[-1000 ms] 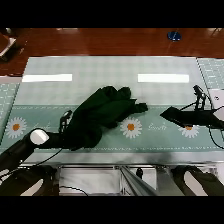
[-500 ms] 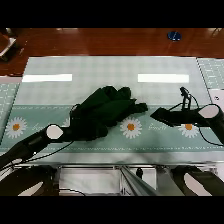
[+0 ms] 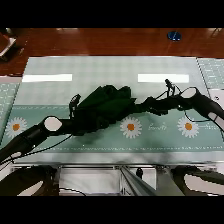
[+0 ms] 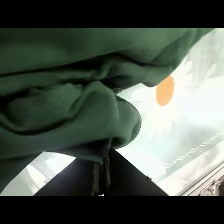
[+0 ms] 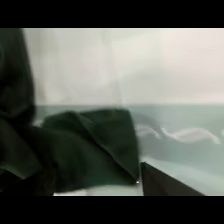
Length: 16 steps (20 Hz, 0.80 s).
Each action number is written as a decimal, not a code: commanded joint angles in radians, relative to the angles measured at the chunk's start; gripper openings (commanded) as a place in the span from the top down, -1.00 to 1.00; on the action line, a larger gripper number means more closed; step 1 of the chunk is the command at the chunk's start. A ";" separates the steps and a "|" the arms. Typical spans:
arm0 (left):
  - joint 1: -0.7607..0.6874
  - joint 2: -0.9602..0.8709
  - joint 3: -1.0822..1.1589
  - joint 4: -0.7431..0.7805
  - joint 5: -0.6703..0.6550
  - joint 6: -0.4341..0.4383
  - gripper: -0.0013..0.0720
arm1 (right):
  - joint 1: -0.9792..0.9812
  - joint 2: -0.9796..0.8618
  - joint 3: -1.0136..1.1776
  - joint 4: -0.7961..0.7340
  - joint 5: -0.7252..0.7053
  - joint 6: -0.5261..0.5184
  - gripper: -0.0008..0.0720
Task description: Fold the shirts.
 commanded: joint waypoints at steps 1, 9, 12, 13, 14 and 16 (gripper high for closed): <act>0.014 -0.001 0.020 -0.002 -0.015 0.008 0.91 | 0.022 -0.142 0.122 0.032 0.074 -0.005 -0.70; 0.316 0.014 0.421 -0.002 -0.273 0.133 0.91 | 0.040 -0.091 0.523 -0.204 0.353 -0.012 0.88; 0.488 0.071 0.700 -0.002 -0.327 0.098 0.91 | 0.007 0.063 0.852 -0.317 0.365 0.040 0.88; 0.539 0.094 0.786 -0.002 -0.328 0.085 0.91 | -0.007 0.113 0.967 -0.320 0.367 0.046 0.88; 0.587 0.114 0.871 -0.002 -0.340 0.085 0.91 | -0.008 0.161 1.062 -0.320 0.389 0.045 0.88; 0.689 0.151 1.043 0.002 -0.422 0.086 0.91 | 0.034 0.272 1.210 -0.370 0.431 0.006 0.88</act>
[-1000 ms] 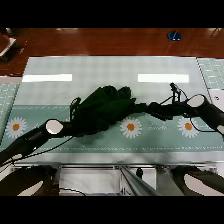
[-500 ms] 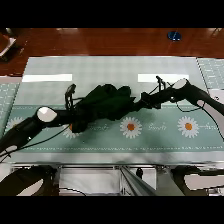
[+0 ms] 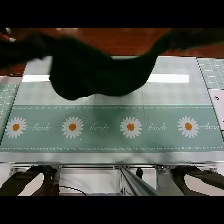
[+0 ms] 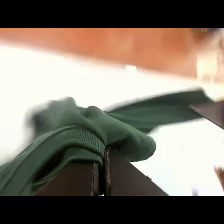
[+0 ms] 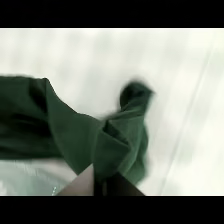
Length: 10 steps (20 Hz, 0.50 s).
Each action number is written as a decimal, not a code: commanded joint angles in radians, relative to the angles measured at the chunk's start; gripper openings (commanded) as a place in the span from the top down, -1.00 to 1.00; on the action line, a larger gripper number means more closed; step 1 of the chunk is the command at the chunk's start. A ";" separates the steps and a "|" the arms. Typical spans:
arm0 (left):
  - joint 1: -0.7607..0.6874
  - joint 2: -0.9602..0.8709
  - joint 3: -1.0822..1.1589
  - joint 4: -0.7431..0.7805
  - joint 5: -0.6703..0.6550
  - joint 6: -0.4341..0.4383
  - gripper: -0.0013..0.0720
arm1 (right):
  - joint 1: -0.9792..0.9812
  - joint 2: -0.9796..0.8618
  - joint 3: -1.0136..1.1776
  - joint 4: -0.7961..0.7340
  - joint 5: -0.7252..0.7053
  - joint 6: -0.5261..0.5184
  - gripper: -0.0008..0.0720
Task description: Fold the shirts.
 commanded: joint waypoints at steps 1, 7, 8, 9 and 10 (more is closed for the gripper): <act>0.187 0.065 0.298 0.014 -0.139 -0.007 0.91 | 0.037 0.206 0.259 -0.136 0.040 -0.004 0.88; 0.383 0.240 0.484 0.262 -0.258 -0.031 0.91 | 0.038 0.527 0.259 -0.448 0.098 0.065 0.88; 0.378 0.276 0.484 0.287 -0.275 -0.038 0.91 | 0.038 0.558 0.259 -0.470 0.138 0.074 0.88; 0.366 0.307 0.484 0.310 -0.297 -0.038 0.91 | 0.038 0.580 0.258 -0.493 0.172 0.086 0.88; 0.340 0.336 0.483 0.339 -0.325 -0.043 0.91 | 0.038 0.597 0.256 -0.507 0.200 0.097 0.88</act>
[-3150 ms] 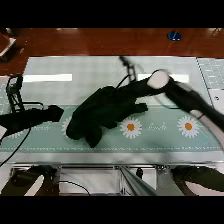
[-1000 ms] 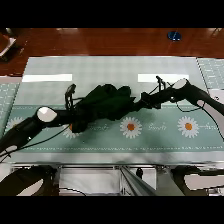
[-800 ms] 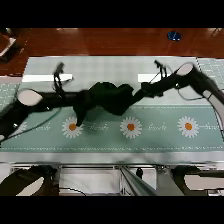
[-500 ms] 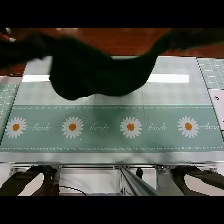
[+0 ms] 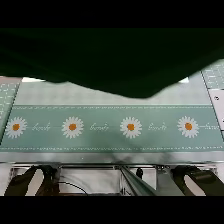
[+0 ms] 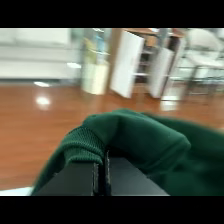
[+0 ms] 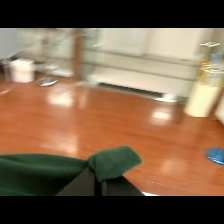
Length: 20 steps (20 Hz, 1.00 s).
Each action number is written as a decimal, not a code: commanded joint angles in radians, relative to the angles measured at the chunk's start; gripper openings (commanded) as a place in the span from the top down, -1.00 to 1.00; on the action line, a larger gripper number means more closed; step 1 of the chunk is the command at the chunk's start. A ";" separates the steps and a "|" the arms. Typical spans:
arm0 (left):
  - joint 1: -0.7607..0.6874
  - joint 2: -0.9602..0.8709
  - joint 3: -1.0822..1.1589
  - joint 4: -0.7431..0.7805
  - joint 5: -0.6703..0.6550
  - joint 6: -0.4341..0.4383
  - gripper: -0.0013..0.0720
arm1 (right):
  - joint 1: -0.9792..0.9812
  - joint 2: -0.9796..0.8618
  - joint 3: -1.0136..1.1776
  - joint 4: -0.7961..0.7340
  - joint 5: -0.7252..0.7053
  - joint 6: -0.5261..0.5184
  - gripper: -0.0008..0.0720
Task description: Fold the shirts.
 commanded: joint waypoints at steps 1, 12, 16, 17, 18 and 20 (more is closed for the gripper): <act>-0.024 0.111 0.020 0.133 -0.091 -0.027 0.91 | 0.002 0.105 -0.003 -0.110 0.108 0.050 0.88; -0.113 0.137 -0.813 0.079 -0.003 -0.082 0.91 | 0.002 -0.075 -0.599 -0.096 -0.057 0.059 0.89; -0.118 -0.062 -0.914 -0.010 0.182 0.034 0.91 | -0.051 -0.398 -0.563 0.048 -0.174 0.060 0.89; -0.127 -0.124 -0.914 -0.030 0.222 0.048 0.91 | -0.074 -0.480 -0.542 0.119 -0.195 0.055 0.88; -0.140 -0.181 -0.914 -0.040 0.260 0.055 0.91 | -0.093 -0.567 -0.513 0.198 -0.208 0.047 0.88; -0.176 -0.293 -0.908 -0.041 0.330 0.058 0.91 | -0.121 -0.713 -0.459 0.339 -0.232 0.032 0.88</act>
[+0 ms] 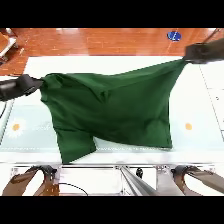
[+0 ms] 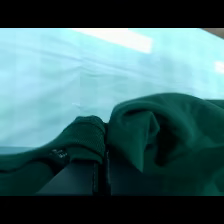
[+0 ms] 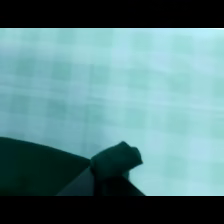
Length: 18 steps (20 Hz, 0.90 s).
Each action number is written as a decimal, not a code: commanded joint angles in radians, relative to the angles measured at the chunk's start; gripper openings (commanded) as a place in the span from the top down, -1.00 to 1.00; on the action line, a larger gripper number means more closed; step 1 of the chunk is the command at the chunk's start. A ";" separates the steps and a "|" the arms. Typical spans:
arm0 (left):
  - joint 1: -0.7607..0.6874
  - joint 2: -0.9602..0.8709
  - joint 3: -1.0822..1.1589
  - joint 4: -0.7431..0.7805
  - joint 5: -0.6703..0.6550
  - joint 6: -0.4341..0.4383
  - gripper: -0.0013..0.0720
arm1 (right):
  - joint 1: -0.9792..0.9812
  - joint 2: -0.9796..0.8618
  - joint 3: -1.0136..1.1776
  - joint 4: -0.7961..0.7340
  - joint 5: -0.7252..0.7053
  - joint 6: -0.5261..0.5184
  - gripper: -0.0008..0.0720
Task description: Fold the shirts.
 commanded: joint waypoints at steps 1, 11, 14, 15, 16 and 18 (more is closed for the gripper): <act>-0.053 -0.198 -0.015 -0.033 0.157 0.039 0.91 | -0.052 -0.268 0.071 0.283 -0.087 -0.043 0.88; 0.154 -0.372 0.248 0.270 -0.235 0.001 -0.95 | -0.412 -0.267 0.169 0.254 0.358 -0.191 -0.74; 0.312 -0.346 0.077 0.302 -0.348 0.006 -0.95 | -0.507 -0.060 -0.214 0.283 0.167 -0.144 -0.74; 0.358 -0.338 -0.010 0.300 -0.348 0.005 -0.95 | -0.513 0.011 -0.360 0.315 0.095 -0.157 -0.74; 0.401 -0.339 -0.090 0.277 -0.349 0.006 -0.95 | -0.513 0.085 -0.512 0.355 0.047 -0.171 -0.75; 0.472 -0.340 -0.224 0.158 -0.327 0.118 -0.95 | -0.510 0.193 -0.745 0.453 0.035 -0.290 -0.75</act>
